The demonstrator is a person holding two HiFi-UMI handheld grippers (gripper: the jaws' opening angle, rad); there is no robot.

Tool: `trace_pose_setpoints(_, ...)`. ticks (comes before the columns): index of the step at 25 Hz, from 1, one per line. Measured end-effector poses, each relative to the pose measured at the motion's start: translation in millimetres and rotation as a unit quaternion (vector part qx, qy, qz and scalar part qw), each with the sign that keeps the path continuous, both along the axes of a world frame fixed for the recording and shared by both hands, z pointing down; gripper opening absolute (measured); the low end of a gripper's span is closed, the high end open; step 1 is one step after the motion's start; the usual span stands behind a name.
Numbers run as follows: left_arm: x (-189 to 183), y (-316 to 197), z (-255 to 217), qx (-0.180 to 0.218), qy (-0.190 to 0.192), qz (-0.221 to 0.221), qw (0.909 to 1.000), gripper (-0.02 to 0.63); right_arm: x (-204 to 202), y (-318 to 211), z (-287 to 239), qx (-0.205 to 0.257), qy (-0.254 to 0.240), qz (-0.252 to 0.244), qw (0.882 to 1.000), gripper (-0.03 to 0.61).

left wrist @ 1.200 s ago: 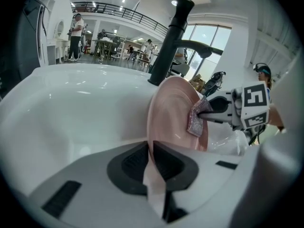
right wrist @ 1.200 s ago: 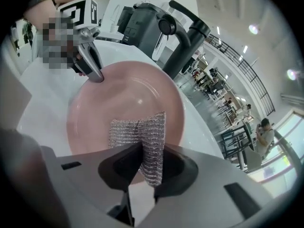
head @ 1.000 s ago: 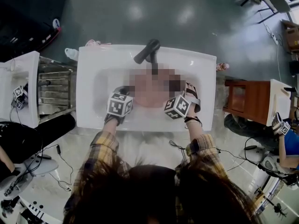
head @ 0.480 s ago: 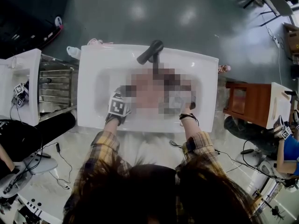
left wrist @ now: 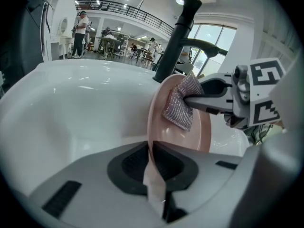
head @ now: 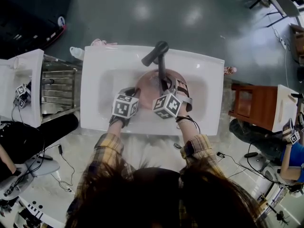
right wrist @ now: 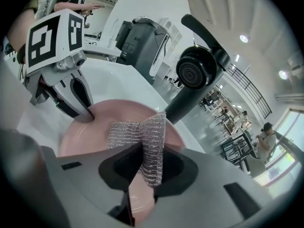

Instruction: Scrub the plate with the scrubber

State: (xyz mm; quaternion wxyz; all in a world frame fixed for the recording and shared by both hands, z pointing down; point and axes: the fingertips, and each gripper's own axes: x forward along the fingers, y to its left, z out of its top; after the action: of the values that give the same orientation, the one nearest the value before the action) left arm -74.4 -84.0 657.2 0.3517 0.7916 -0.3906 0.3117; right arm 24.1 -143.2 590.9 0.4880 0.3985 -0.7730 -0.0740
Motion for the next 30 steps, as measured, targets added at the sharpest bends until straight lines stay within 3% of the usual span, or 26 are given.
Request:
trace_pose_setpoints(13, 0, -1, 1, -0.002, -0.002, -0.001, 1.0000, 0.028, -30, 35, 29, -0.045, 0.015, -0.036, 0.998, 0.094)
trace_pose_setpoints(23, -1, 0, -1, -0.005, 0.003, -0.004, 1.0000, 0.028, -25, 66, 53, -0.095, 0.033, -0.042, 0.994, 0.094)
trace_pose_setpoints(30, -1, -1, 0, -0.004, 0.003, -0.002, 1.0000, 0.028, 0, 86, 70, -0.135, 0.045, -0.022, 0.990, 0.094)
